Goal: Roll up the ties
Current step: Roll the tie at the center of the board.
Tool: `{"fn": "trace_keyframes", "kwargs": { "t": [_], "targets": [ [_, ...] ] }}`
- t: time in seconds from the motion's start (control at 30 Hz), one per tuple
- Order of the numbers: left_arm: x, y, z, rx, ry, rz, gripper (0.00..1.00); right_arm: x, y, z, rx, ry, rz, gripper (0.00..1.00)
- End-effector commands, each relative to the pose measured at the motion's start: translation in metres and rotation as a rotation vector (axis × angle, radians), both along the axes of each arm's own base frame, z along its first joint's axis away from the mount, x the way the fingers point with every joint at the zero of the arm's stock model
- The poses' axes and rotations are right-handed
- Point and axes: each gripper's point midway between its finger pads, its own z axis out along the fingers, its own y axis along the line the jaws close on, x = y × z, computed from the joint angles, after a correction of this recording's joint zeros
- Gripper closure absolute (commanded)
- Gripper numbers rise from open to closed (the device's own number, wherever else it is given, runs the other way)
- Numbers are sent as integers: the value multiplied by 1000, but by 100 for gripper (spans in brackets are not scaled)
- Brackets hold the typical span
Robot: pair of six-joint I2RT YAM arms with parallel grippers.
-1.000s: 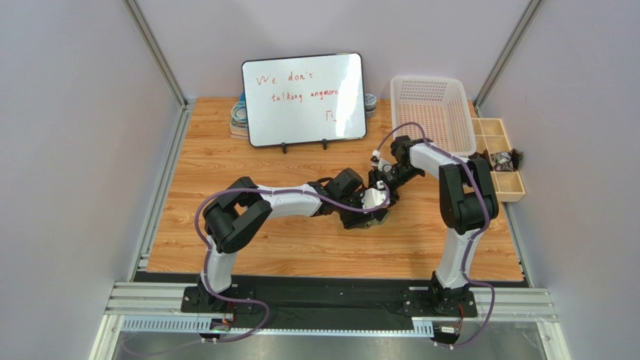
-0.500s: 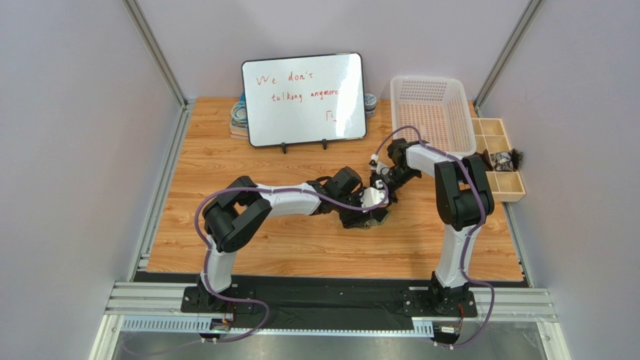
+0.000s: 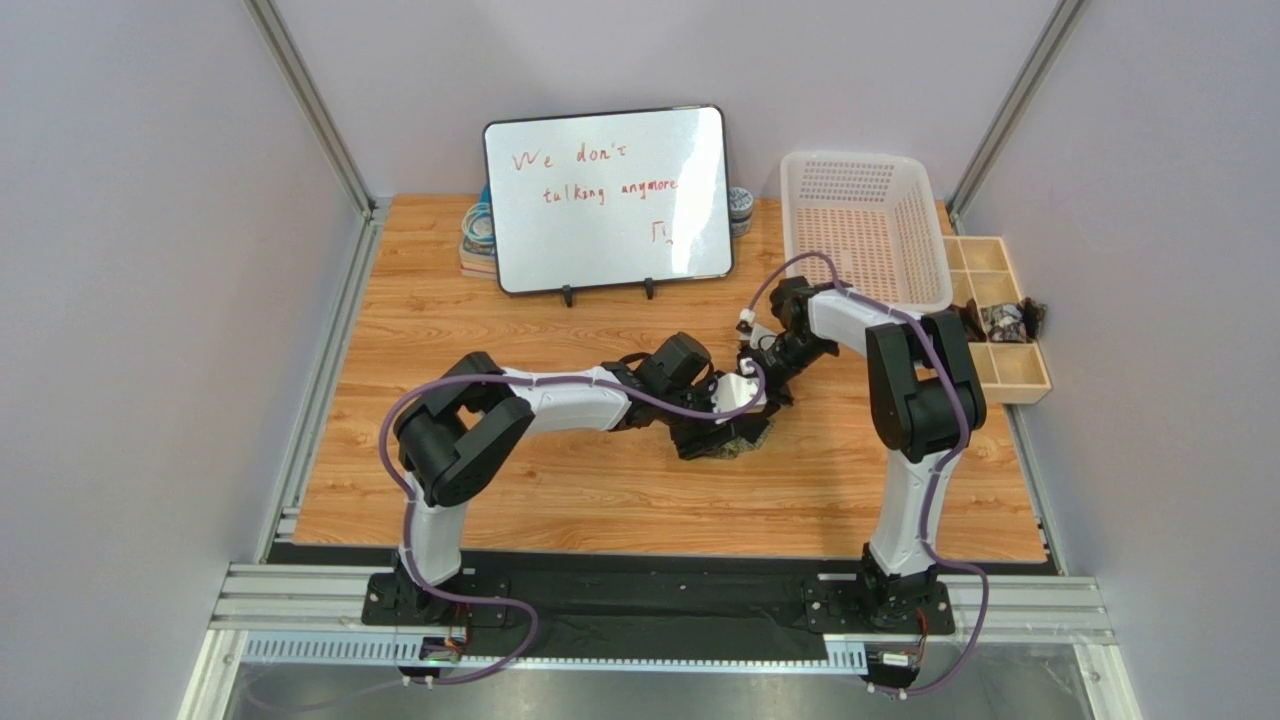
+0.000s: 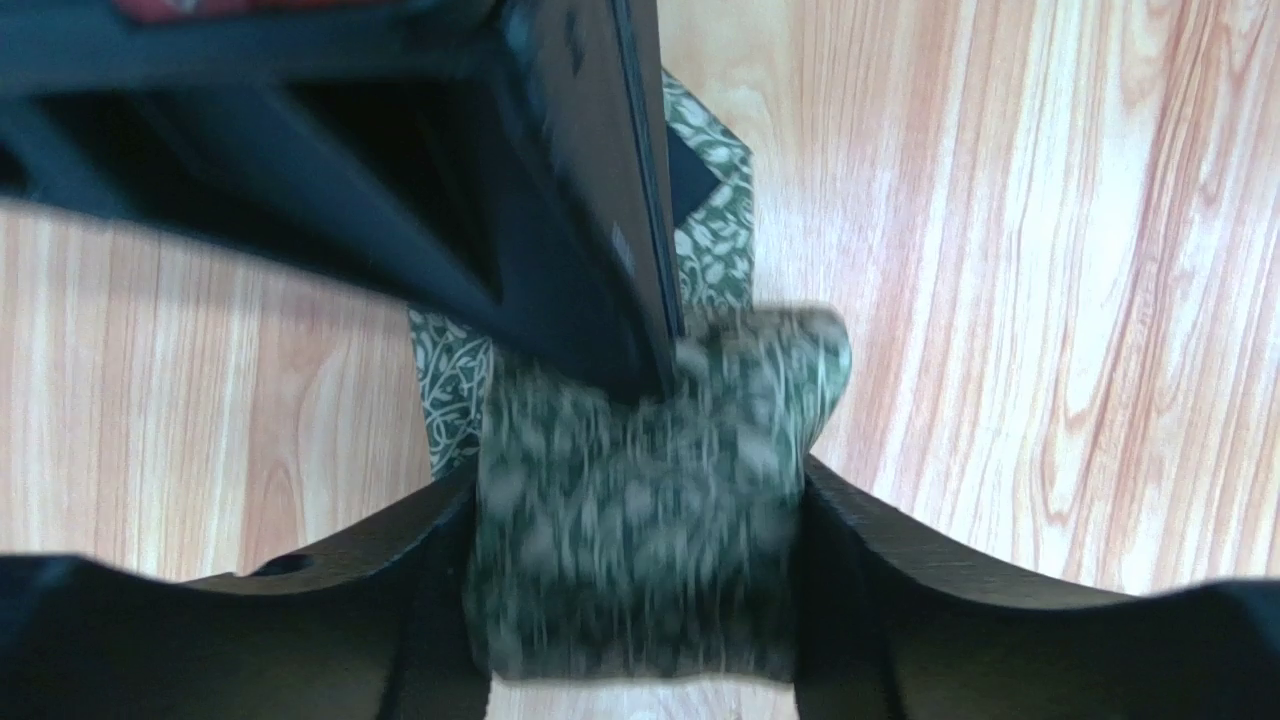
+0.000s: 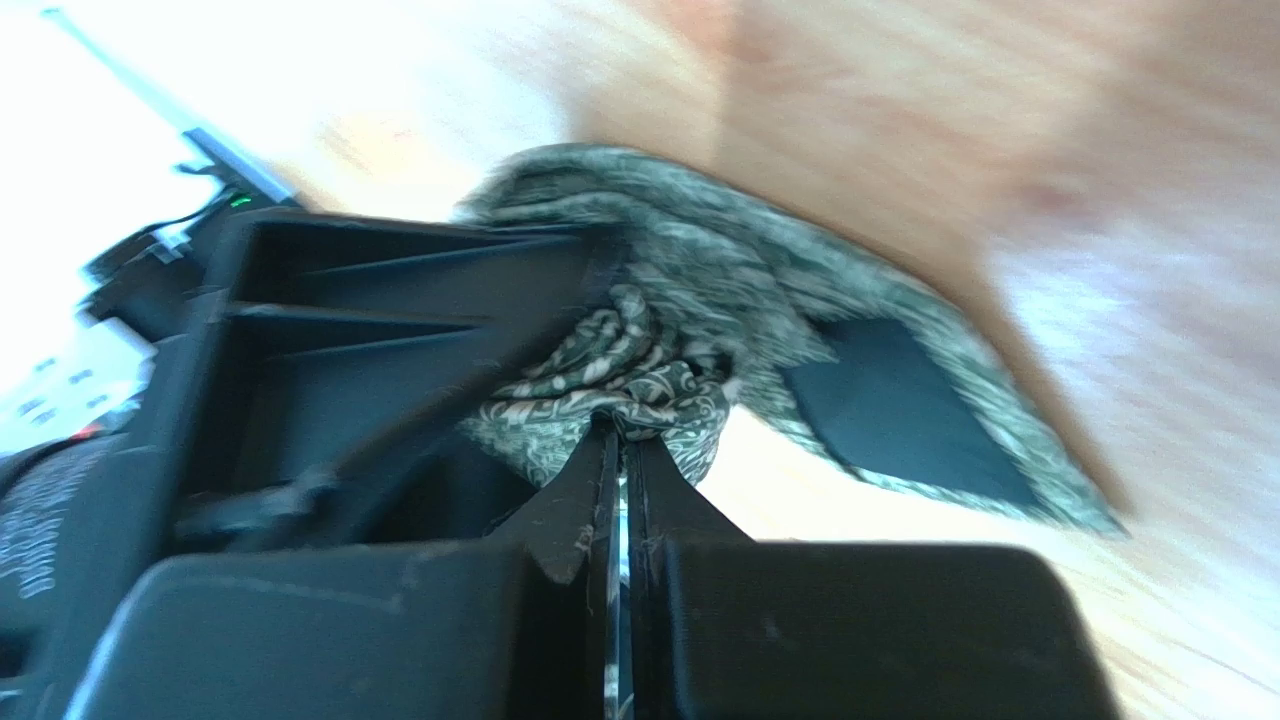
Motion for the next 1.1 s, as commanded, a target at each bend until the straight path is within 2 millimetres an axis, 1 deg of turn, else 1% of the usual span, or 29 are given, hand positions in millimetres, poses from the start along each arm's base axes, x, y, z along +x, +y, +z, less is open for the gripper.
{"fn": "trace_keyframes", "kwargs": {
  "t": [0.0,0.07,0.1,0.13,0.2,0.27,0.33,0.37,0.4,0.5,0.63,0.67,0.7,0.73,0.77,0.8,0.87,0.93,1.03,1.07],
  "targets": [
    [-10,27,-2,70,67,31,34,29,-36,-41,-230,-138,18,100],
    [-9,25,1,61,67,32,34,31,-35,-41,-228,-139,15,100],
    [-8,22,4,50,69,25,37,31,-35,-40,-225,-140,13,100],
    [-9,20,4,49,71,18,42,31,-33,-38,-213,-137,10,100],
    [-8,19,3,56,78,19,42,33,-32,-36,-213,-151,7,100],
    [-7,20,4,54,74,28,36,34,-36,-37,-235,-156,6,100],
    [-8,21,8,33,56,32,33,35,-40,-41,-261,-160,9,100],
    [-7,22,9,26,48,33,21,35,-41,-43,-271,-154,7,100],
    [-8,21,12,18,44,34,17,35,-42,-44,-277,-153,6,100],
    [-4,20,18,1,30,45,16,35,-44,-48,-295,-145,-1,100],
    [2,12,17,-13,34,53,16,39,-43,-49,-297,-146,-8,100],
    [5,6,21,-24,28,53,16,39,-42,-50,-296,-146,-10,100],
    [6,4,18,-24,41,65,16,39,-41,-49,-297,-146,-12,100],
    [7,1,18,-27,46,69,16,39,-40,-49,-294,-149,-8,100],
    [10,-4,23,-44,48,73,16,39,-39,-49,-292,-150,-11,100],
    [11,-6,21,-46,61,75,16,38,-37,-48,-291,-148,-14,100],
    [8,-14,25,-70,88,69,16,37,-35,-49,-291,-144,-15,100],
    [5,-16,26,-79,111,66,15,35,-33,-49,-295,-139,-20,100],
    [0,-17,24,-84,141,54,11,35,-31,-49,-303,-144,-19,100],
    [-3,-16,20,-76,151,50,11,36,-30,-48,-303,-145,-19,100]
  ]
}}
